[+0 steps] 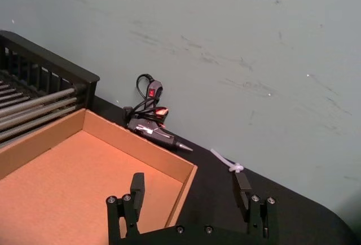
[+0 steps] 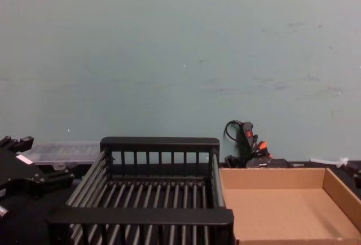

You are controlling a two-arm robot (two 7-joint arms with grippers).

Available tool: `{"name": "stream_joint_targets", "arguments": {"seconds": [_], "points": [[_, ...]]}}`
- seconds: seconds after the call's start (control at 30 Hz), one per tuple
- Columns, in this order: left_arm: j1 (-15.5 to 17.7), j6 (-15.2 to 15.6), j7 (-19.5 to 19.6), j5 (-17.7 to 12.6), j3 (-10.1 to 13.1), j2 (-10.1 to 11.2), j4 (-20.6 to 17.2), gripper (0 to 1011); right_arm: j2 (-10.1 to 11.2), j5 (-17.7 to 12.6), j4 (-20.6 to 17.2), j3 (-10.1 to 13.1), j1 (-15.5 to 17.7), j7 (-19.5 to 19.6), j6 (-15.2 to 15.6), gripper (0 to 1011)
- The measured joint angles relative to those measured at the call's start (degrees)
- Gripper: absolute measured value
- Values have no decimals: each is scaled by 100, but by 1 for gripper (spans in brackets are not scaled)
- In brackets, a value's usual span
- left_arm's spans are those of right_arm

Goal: Pick up the white tape and place it into the black box , Pick up the silver tape and place it into the brown box.

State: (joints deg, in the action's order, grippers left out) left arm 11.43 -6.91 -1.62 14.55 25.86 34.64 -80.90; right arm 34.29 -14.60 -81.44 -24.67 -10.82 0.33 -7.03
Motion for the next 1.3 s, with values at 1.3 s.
{"name": "stream_joint_targets", "arguments": {"seconds": [1.3], "points": [[0, 0, 0, 0, 0, 0, 0, 1001, 96, -1298, -2519, 998, 1662, -504, 2526, 1002]]}}
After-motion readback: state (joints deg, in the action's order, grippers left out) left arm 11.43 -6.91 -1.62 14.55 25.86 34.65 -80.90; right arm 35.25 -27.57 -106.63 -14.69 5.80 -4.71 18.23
